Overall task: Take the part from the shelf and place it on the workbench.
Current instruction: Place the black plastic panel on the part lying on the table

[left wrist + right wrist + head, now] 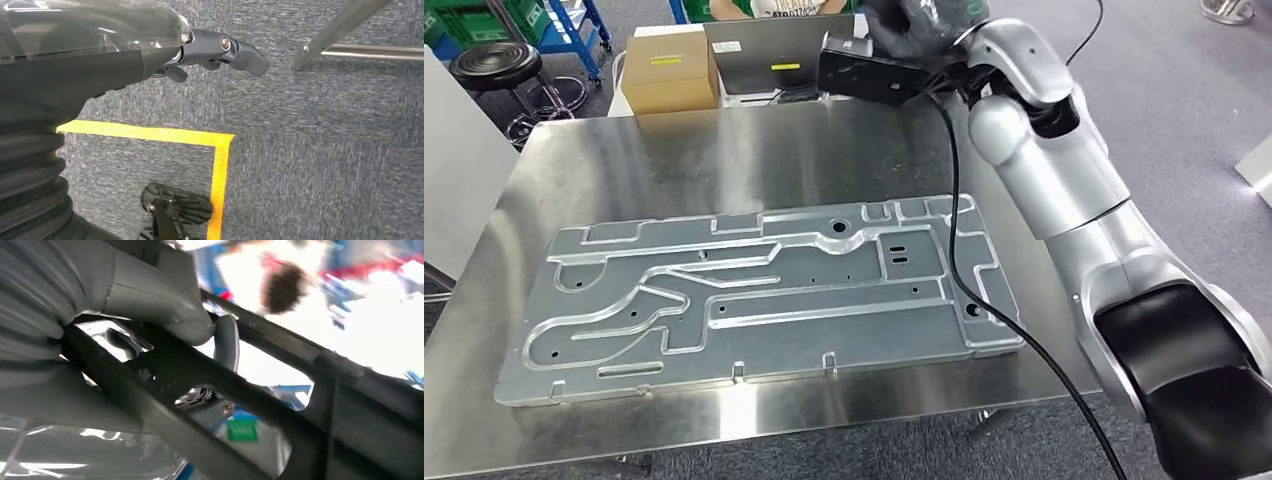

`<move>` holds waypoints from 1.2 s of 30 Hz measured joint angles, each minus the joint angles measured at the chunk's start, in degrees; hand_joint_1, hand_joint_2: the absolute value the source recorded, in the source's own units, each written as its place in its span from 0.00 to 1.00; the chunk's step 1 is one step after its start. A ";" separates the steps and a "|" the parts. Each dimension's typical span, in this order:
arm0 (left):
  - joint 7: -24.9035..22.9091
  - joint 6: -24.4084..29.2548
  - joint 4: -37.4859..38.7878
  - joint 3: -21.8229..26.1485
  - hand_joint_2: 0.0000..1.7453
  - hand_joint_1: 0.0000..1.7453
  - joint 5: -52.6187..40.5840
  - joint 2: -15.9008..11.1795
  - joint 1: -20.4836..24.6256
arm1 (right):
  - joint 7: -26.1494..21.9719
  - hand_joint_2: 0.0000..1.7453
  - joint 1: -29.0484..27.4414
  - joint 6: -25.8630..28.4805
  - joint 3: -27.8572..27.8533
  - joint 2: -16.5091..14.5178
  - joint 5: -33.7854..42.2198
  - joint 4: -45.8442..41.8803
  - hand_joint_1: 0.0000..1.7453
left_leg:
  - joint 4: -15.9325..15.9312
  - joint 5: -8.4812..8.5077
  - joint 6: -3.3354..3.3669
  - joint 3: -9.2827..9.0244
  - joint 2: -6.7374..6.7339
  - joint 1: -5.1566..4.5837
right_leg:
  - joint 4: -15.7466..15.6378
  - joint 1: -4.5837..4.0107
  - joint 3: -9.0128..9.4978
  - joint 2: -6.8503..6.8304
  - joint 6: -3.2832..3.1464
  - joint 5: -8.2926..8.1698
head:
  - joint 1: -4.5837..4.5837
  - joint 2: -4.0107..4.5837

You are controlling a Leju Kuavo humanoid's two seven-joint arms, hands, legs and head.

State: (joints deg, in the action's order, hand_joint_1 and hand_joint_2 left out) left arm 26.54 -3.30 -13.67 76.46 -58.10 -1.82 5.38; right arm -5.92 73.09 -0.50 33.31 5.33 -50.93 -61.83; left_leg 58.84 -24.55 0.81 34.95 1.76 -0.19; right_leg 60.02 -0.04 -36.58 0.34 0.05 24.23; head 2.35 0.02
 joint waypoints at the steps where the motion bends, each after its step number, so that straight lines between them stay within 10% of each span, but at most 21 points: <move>1: 0.19 -0.04 0.04 -0.20 1.00 0.00 -0.11 0.05 -0.02 | 0.97 1.00 0.84 -0.92 1.32 -0.51 -1.99 1.58 1.00 | -0.09 -0.08 -0.28 0.00 0.10 0.01 | -0.42 -0.16 0.20 0.01 -0.26 0.25 | 0.01 0.00; 5: 0.84 -0.09 0.13 -0.60 1.00 0.00 -0.13 0.09 -0.02 | 2.75 1.00 2.82 -2.67 5.30 -2.77 -5.35 6.43 1.00 | 3.10 -2.40 -1.54 1.38 -0.50 0.08 | -1.93 0.42 1.37 -0.04 -1.41 0.38 | 0.01 0.00; 9: 0.97 -0.11 0.19 -0.64 1.00 0.00 0.02 0.16 0.00 | 2.98 1.00 3.26 -3.83 7.50 -4.34 -5.64 9.36 1.00 | 15.63 -6.22 -2.59 8.43 -1.06 0.90 | -1.94 0.45 2.16 -0.05 -1.79 1.08 | 0.01 0.00; 14: 2.54 -0.33 0.28 -0.62 1.00 0.00 1.20 0.37 0.04 | 2.34 1.00 2.69 -11.55 11.04 -9.58 -5.22 17.50 1.00 | 1.70 2.23 -3.09 2.84 -1.63 1.41 | -1.28 0.50 3.55 0.19 -0.90 2.77 | 0.02 0.00; 19: 3.94 -0.15 0.32 -0.56 1.00 0.00 1.70 0.70 0.35 | 0.68 1.00 -1.64 -12.64 14.21 -17.84 -3.61 27.91 1.00 | -0.39 1.55 -1.36 1.63 -1.55 1.43 | -0.51 0.36 3.28 0.30 0.33 3.87 | 0.02 0.00; 24: 4.16 -0.15 0.32 -0.54 1.00 0.00 1.71 0.77 0.35 | 0.27 1.00 -3.54 -12.43 15.83 -21.53 -2.88 33.43 1.00 | -0.55 1.12 -0.23 1.19 -1.28 1.30 | 15.04 0.40 -5.19 0.04 0.79 9.80 | 0.02 0.00; 26: 4.18 -0.14 0.32 -0.53 1.00 0.00 1.71 0.83 0.19 | 0.03 1.00 -3.65 -12.65 16.14 -22.09 -2.53 34.64 1.00 | -0.51 0.87 -0.20 0.78 -0.95 1.10 | 13.20 0.28 -5.20 0.03 0.32 6.98 | 0.01 0.00; 29: 4.33 -0.16 0.37 -0.52 1.00 0.00 1.71 1.17 0.12 | 0.32 1.00 -3.87 -13.61 16.51 -22.94 -0.61 35.65 1.00 | -0.50 0.44 -0.49 0.16 -0.63 0.64 | 1.86 -0.35 -0.47 -0.07 -1.33 1.12 | 0.02 0.00; 36: 5.16 -0.42 0.51 -0.55 1.00 0.00 1.04 1.46 0.29 | 7.39 1.00 -8.05 -12.60 23.21 -25.09 15.04 34.07 1.00 | 2.98 -2.41 -2.32 1.33 -1.10 0.81 | -3.06 0.20 2.01 -0.23 -2.13 -0.24 | 0.04 0.00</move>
State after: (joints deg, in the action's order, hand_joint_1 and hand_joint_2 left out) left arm 31.70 -3.72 -13.16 75.91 -57.06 -0.36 5.67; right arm 1.47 65.04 -13.10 56.52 -19.76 -35.89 -27.75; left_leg 61.81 -26.96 -1.51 36.28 0.65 0.62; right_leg 56.96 0.17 -34.57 0.12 -2.07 23.99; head 2.39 0.02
